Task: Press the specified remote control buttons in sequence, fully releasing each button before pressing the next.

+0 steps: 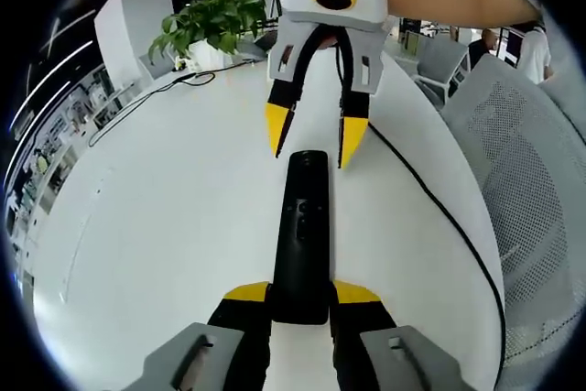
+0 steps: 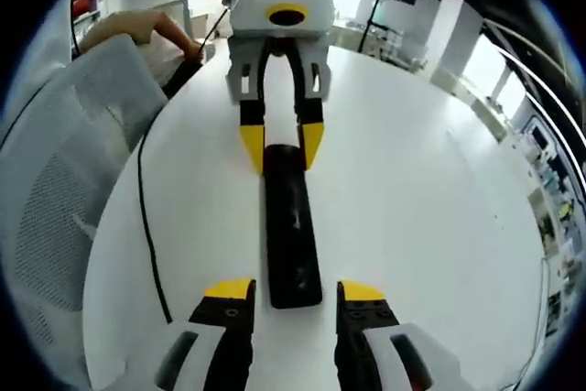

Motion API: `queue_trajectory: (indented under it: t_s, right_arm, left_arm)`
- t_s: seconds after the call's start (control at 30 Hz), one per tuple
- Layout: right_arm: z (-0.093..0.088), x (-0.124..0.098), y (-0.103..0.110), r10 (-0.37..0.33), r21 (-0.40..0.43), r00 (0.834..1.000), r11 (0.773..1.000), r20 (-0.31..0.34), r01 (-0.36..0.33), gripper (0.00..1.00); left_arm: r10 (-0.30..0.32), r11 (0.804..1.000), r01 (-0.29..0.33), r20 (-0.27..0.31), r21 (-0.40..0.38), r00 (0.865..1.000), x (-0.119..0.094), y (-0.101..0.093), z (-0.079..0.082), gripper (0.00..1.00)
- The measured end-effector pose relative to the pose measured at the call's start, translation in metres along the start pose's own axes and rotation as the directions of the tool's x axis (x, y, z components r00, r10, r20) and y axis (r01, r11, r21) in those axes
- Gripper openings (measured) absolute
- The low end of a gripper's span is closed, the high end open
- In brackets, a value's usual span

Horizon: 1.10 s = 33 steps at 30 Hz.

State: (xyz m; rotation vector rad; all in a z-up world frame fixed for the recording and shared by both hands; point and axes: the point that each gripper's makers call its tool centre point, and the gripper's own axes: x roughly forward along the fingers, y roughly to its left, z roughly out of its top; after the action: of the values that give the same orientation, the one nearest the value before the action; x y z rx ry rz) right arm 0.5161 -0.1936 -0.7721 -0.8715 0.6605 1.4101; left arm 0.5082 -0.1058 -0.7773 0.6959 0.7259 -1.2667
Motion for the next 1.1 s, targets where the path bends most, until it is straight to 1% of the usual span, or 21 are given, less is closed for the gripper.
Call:
queue_trajectory:
  t_s: [0.4, 0.53, 1.1]
  right_arm:
    - [-0.003, 0.0053, 0.0024, 0.017, 0.011, 1.0, 1.0, -0.002, -0.017, 0.3]
    - [-0.0034, 0.0061, 0.0019, 0.017, 0.01, 1.0, 1.0, -0.002, -0.017, 0.26]
    - [-0.0021, 0.0065, 0.0031, 0.022, 0.008, 1.0, 1.0, 0.001, -0.022, 0.22]
  left_arm:
    - [-0.001, 1.0, 0.001, 0.001, 0.007, 1.0, -0.0002, -0.0002, 0.0004, 0.23]
    - [-0.001, 1.0, 0.001, 0.001, 0.009, 1.0, -0.0001, -0.0001, 0.0005, 0.23]
    - [-0.004, 1.0, 0.004, 0.003, 0.013, 1.0, -0.0004, -0.0002, 0.0, 0.23]
